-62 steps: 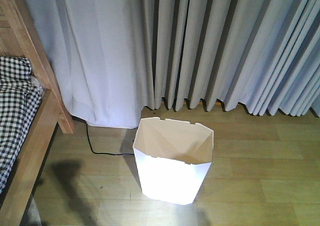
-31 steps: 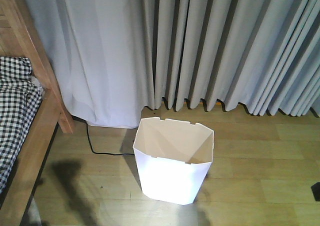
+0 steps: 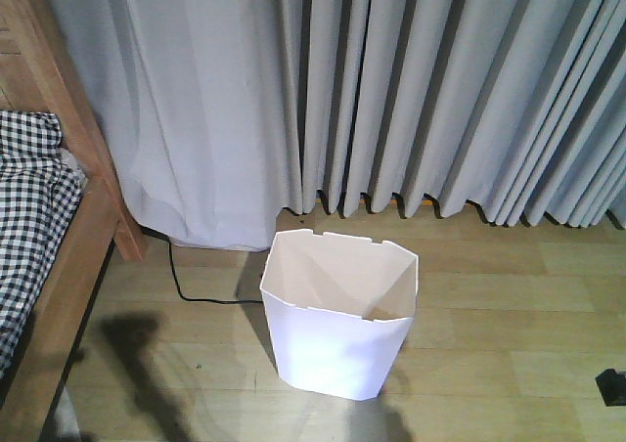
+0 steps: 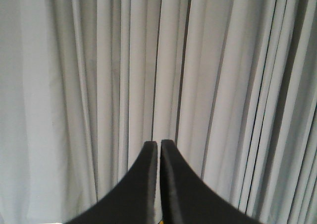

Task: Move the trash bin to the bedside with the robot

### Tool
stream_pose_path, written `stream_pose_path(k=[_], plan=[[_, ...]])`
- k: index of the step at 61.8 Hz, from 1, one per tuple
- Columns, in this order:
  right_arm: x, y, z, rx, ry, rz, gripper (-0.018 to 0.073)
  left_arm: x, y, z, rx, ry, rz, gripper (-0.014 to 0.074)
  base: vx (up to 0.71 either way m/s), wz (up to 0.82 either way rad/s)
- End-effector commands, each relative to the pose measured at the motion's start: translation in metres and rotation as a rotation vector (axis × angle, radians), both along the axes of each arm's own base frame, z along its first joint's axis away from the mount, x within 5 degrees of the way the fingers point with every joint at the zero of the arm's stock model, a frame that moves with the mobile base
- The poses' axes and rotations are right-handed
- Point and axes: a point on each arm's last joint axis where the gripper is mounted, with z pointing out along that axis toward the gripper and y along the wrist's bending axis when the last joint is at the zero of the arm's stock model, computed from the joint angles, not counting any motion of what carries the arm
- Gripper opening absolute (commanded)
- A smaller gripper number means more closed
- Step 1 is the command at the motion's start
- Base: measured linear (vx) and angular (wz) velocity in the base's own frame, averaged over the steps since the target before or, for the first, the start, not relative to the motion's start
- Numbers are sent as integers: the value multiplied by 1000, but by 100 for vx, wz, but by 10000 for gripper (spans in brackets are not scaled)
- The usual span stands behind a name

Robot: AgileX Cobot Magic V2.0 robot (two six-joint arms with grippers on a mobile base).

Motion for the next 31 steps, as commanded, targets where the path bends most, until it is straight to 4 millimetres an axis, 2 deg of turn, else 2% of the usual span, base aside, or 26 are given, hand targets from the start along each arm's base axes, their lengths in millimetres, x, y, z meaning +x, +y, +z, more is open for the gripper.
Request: stream_pose_path(k=[1,31], plan=[[0,0,2,-6,-76,-5,-11,1,-1,-3,-12,-54,-15,-6,0,0],[0,0,2,6,-76,-5,-11,1,-1,-3,-12,-54,-15,-6,0,0]])
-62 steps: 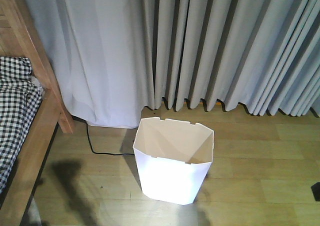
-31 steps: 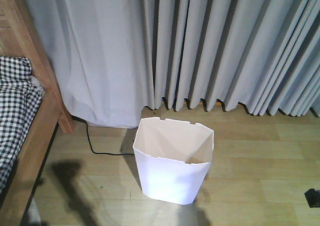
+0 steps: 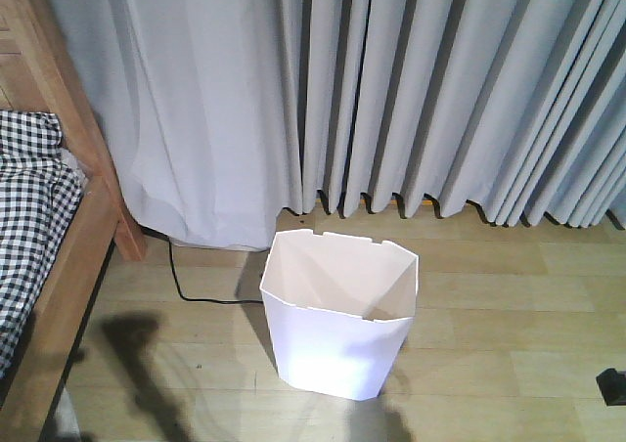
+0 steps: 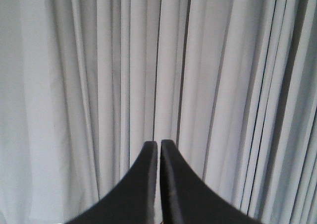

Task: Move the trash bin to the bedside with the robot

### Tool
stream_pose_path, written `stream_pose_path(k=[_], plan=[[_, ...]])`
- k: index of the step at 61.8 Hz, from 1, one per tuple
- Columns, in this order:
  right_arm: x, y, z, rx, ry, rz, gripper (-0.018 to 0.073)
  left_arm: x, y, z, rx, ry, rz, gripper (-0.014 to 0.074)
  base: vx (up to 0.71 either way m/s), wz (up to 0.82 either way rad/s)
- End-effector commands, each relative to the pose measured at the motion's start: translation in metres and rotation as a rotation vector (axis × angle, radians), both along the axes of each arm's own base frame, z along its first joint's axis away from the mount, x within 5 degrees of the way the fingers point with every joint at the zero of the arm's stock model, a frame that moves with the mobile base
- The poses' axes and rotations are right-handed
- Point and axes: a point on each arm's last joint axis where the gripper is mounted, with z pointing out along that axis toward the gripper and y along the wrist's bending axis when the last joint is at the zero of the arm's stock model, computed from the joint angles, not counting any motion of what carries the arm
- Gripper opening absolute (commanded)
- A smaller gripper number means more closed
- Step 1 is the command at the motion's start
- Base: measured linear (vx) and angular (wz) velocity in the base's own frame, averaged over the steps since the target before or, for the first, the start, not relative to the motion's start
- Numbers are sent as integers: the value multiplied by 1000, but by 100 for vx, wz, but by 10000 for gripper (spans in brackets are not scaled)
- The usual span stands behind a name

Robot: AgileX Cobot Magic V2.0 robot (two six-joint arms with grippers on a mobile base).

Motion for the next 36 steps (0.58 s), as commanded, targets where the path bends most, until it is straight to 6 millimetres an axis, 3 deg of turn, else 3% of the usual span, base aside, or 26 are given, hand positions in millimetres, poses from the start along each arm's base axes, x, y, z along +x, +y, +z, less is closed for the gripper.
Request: stream_pose_path(k=[1,36], plan=[[0,0,2,-5,-76,-5,-11,1,-1,-3,-12,-54,-15,-6,0,0],[0,0,0,-6,-61,-5,-11,1,-1,-3,-12,-54,-15,-6,0,0]])
